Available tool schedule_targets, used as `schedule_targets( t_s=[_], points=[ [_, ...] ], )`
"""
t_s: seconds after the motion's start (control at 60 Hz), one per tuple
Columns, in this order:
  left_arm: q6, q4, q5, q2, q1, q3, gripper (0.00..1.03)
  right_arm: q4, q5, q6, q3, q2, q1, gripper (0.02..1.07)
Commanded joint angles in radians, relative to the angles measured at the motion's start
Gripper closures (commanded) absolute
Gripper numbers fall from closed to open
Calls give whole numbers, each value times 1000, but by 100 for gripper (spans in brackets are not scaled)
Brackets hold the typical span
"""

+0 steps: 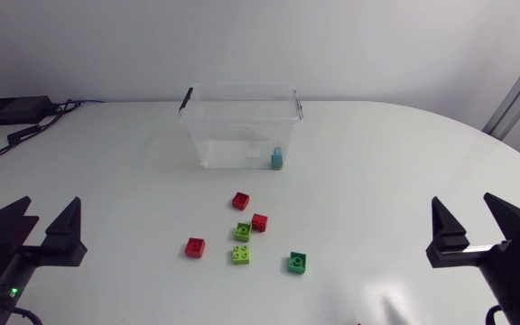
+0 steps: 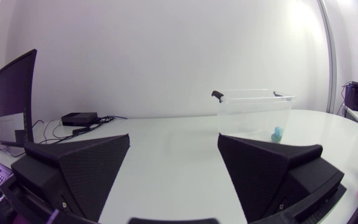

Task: Place the duplo bricks in the container

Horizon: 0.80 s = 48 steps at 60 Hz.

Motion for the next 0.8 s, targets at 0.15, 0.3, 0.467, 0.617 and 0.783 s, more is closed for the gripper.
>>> schedule_targets(
  t_s=[0.15, 0.3, 0.467, 0.617, 0.783],
  points=[
    [-26, 10, 5, -14, -6, -23, 4, -6, -4, 19, -24, -6, 11, 6],
    [-28, 12, 5, -14, -6, -23, 4, -6, -4, 19, -24, -8, 19, 6],
    [-22, 12, 5, -15, -7, -14, 4, 15, -2, 17, -24, -9, 40, 6],
    [-28, -33, 6, -14, -13, 49, 5, 17, -2, 17, 15, -2, 45, 6],
    [-42, -64, 5, 55, -53, 135, 8, 9, -2, 17, 103, 121, 57, 6]
  ],
)
